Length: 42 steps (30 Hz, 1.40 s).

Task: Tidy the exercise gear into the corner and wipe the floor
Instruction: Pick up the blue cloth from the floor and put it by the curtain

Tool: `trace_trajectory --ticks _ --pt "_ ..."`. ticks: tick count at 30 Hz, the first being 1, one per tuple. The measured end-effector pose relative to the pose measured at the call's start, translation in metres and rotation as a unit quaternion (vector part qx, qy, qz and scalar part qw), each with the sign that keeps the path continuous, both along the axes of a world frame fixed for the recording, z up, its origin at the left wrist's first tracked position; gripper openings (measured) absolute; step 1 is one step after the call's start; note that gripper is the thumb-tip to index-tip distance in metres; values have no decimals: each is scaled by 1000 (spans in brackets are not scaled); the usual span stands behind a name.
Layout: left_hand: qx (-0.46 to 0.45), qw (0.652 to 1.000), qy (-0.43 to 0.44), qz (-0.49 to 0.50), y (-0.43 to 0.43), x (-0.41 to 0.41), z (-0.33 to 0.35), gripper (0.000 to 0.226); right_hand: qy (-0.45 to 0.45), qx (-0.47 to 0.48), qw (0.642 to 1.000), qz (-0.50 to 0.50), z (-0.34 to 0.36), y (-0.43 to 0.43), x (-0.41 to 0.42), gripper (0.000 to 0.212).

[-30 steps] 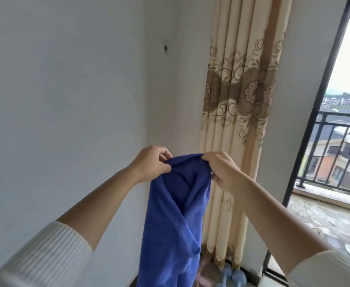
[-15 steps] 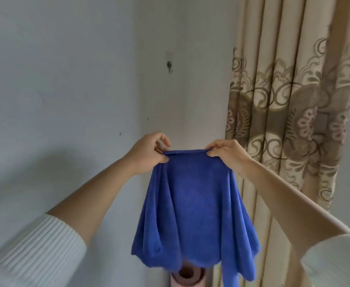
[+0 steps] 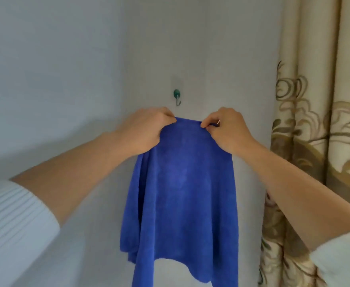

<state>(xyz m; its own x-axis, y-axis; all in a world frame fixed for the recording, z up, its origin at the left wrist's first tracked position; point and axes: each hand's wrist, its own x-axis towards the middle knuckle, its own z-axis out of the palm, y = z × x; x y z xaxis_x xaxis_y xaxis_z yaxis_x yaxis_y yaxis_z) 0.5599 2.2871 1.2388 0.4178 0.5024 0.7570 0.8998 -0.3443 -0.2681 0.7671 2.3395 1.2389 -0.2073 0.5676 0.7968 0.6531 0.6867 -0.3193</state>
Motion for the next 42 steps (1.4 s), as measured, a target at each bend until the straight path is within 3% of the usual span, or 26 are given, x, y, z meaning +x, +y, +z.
trace_trajectory --ticks 6,12,15,21,25,30,32,34,37,39,42 --pt "56 981 85 162 47 -5 41 53 -51 163 983 -66 36 71 -29 30" --pt "132 946 125 268 81 -1 51 45 -31 155 987 -23 55 125 -50 40" --pt "125 945 123 277 87 -1 52 43 -22 121 992 17 59 144 -58 36" --pt "88 950 158 254 89 1 28 50 128 -13 984 119 36 155 -65 19" --pt "-13 975 91 204 89 7 7 47 185 -104 955 206 24 147 -63 24" --pt "-58 974 70 206 76 2 -24 62 218 6 968 123 13 130 -62 33" --pt "-64 970 84 218 69 -2 -36 66 223 0 964 146 8 123 -66 33" --pt "-50 971 80 220 61 -8 -45 64 216 -5 966 144 0 119 -73 31" --pt "-3 977 43 208 40 -22 -54 56 233 64 965 106 -16 106 -81 28" --pt "25 977 22 212 19 -36 -62 53 222 95 962 126 -31 88 -91 27" --pt "25 969 -30 243 -25 -60 -83 54 179 66 964 185 -64 48 -116 23"
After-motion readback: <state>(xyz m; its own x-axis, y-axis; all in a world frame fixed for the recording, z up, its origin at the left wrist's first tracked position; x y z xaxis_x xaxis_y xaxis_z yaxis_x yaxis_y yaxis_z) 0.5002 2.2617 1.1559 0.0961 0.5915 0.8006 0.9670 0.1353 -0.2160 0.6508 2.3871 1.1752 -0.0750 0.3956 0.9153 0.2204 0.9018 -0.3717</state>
